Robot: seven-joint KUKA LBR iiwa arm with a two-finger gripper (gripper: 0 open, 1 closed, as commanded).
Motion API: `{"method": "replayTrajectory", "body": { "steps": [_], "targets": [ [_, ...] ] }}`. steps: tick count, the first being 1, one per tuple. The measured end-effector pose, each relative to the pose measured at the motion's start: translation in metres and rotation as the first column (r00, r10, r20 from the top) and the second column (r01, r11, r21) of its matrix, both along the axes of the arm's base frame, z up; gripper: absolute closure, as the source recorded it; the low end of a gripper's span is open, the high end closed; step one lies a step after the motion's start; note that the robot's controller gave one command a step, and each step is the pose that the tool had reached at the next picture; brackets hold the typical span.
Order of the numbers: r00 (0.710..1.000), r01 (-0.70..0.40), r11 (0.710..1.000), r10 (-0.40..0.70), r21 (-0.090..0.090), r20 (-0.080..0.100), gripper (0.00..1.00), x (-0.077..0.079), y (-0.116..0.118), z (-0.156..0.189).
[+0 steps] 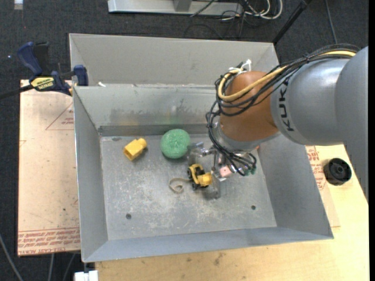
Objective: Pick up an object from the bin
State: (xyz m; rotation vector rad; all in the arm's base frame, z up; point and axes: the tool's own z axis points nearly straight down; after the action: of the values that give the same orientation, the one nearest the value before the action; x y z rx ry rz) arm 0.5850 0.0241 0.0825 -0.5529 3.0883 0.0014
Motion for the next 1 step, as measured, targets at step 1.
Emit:
{"method": "replayTrajectory", "body": {
  "steps": [1],
  "targets": [
    [0.971, -0.241, 0.971, 0.241, -0.003, 0.003, 1.0, -0.0001, 0.0026, -0.0098]
  ]
}}
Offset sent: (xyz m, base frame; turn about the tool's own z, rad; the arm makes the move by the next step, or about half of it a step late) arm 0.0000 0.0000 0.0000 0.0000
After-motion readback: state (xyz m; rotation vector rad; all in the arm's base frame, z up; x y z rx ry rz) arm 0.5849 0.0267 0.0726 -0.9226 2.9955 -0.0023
